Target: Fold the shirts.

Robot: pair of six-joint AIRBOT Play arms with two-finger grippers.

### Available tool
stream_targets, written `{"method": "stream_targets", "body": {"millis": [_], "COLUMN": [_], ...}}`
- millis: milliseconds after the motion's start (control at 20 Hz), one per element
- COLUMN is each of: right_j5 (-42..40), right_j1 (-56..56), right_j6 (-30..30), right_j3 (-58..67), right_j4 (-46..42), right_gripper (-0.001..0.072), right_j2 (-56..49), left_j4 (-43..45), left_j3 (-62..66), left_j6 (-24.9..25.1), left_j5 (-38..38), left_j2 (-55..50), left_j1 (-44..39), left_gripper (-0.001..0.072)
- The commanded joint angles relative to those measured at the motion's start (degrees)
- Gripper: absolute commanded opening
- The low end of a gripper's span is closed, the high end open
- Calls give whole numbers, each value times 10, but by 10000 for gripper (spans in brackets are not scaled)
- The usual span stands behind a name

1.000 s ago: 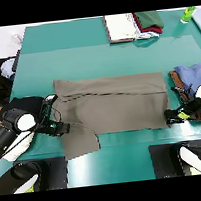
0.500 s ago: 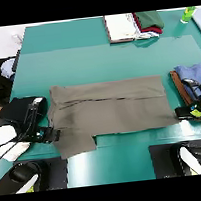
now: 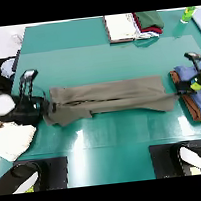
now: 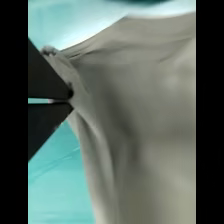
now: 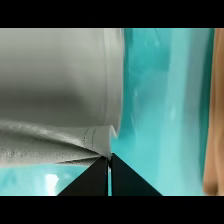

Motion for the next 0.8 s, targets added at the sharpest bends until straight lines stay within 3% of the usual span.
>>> {"method": "stream_targets", "body": {"millis": [0, 250, 500, 550, 600, 650, 700, 750], "right_j5": [-44, -67, -68, -68, -70, -70, -63, -44], "right_j1": [3, 37, 62, 62, 62, 61, 56, 50], "right_j6": [-1, 0, 1, 0, 0, 0, 0, 0], "right_j3": [91, 202, 273, 283, 294, 304, 318, 332], "right_j4": [40, 39, 40, 40, 40, 40, 40, 40], "right_gripper": [17, 17, 20, 24, 132, 317, 413, 420], "right_j2": [-96, -225, -308, -316, -321, -321, -321, -321], "left_j4": [5, 2, -9, -9, -9, -10, -10, -11], "left_j3": [86, 153, 153, 156, 159, 166, 179, 193], "left_j6": [85, 109, 109, 109, 106, 106, 107, 107], "left_j5": [60, 115, 140, 140, 139, 129, 113, 97], "left_j2": [-125, -262, -293, -293, -293, -293, -293, -293], "left_j1": [50, 51, 51, 51, 51, 51, 51, 51], "left_gripper": [33, 33, 37, 187, 414, 480, 477, 477]}}
